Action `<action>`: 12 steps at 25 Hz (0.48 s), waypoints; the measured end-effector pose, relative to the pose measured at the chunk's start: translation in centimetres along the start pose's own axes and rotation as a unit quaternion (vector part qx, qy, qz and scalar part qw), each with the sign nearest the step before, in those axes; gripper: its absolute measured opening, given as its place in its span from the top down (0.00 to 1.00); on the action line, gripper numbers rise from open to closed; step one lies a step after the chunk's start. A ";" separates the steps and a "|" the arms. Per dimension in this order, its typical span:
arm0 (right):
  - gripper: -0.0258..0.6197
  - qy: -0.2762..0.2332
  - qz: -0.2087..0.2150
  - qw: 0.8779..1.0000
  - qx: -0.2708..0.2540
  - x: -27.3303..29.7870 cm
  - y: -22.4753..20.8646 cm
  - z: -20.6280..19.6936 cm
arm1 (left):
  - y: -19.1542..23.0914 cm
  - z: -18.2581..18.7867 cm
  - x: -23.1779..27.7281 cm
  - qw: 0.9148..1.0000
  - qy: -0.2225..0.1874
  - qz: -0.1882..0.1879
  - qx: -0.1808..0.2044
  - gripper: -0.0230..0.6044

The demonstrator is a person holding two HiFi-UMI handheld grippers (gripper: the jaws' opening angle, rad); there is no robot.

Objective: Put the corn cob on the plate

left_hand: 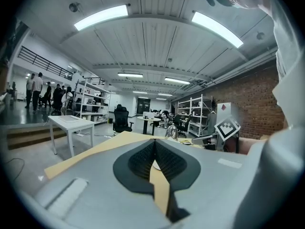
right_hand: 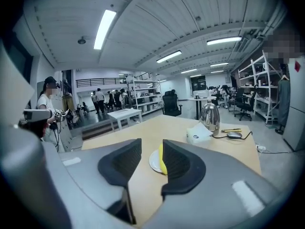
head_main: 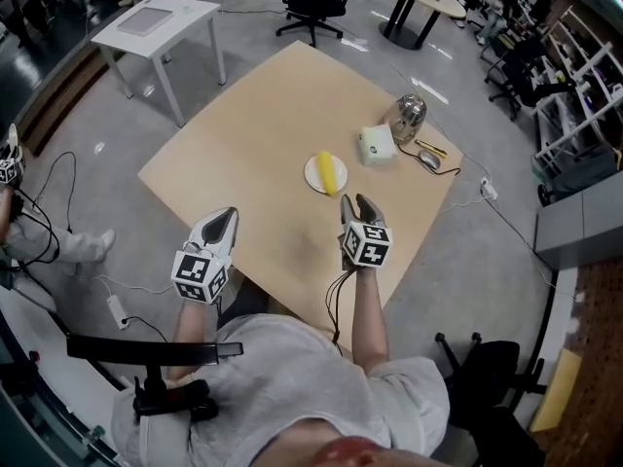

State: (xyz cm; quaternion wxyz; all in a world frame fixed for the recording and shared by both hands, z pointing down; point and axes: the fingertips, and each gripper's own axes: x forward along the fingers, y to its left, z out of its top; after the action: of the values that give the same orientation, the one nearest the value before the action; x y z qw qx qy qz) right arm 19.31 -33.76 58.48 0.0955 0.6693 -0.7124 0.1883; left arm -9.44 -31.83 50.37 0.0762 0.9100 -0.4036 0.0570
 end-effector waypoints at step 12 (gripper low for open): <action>0.82 -0.062 0.003 0.998 0.021 -8.8 -1.1 0.9 | -5.7 1.3 -1.5 1.000 -0.019 -0.009 0.012 0.93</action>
State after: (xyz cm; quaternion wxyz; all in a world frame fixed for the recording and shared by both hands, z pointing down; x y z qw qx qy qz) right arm 21.30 -26.10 54.41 0.0363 0.6795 -0.7147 0.1618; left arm -6.14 -27.17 48.27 0.0578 0.9155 -0.3958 0.0442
